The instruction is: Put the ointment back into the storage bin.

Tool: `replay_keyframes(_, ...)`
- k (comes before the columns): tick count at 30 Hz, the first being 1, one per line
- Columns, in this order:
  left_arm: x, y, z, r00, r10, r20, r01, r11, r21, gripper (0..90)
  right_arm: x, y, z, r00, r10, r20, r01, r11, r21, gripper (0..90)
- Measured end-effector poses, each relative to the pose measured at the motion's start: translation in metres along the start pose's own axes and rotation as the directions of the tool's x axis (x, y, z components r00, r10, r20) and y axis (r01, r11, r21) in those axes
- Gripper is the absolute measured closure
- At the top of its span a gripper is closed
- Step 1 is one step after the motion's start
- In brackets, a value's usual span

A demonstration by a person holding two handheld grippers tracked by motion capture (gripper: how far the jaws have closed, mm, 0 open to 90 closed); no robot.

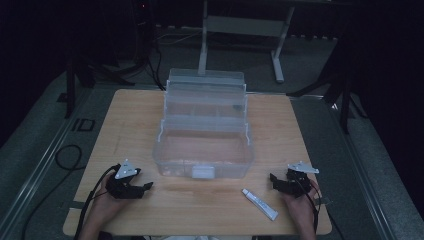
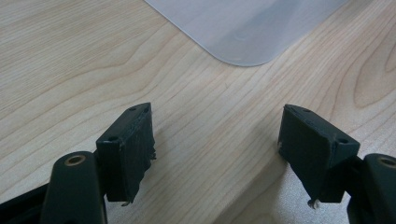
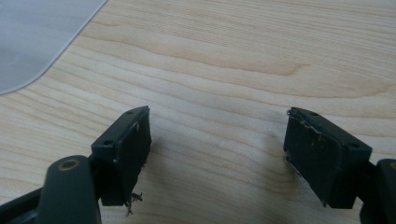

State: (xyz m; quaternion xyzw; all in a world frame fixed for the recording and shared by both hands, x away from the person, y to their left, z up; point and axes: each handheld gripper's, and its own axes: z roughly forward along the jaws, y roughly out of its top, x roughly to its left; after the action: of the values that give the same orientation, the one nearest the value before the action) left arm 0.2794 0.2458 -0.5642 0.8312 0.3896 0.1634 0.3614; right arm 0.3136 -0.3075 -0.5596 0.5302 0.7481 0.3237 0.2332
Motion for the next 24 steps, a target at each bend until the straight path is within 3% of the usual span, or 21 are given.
replay_keyframes(4, 0.0, 0.0, 0.0, 1.0, 0.0, 0.0, 0.0, 1.0, 0.0, 27.4, 0.0, 0.001, -0.001, 1.0, -0.001, 0.0, 0.001, 1.0, 0.006, 25.9)
replay_keyframes(8, 0.0, 0.0, 0.0, 1.0, 0.0, 0.0, 0.0, 1.0, 0.0, 27.4, 0.0, 0.005, -0.013, 1.0, -0.003, 0.002, 0.003, 1.0, -0.001, 35.3)
replay_keyframes(24, 0.0, 0.0, 0.0, 1.0, 0.0, 0.0, 0.0, 1.0, 0.0, 27.4, 0.006, 0.015, -0.037, 0.9948, -0.101, -0.01, 0.102, 0.995, 0.021, 35.6)
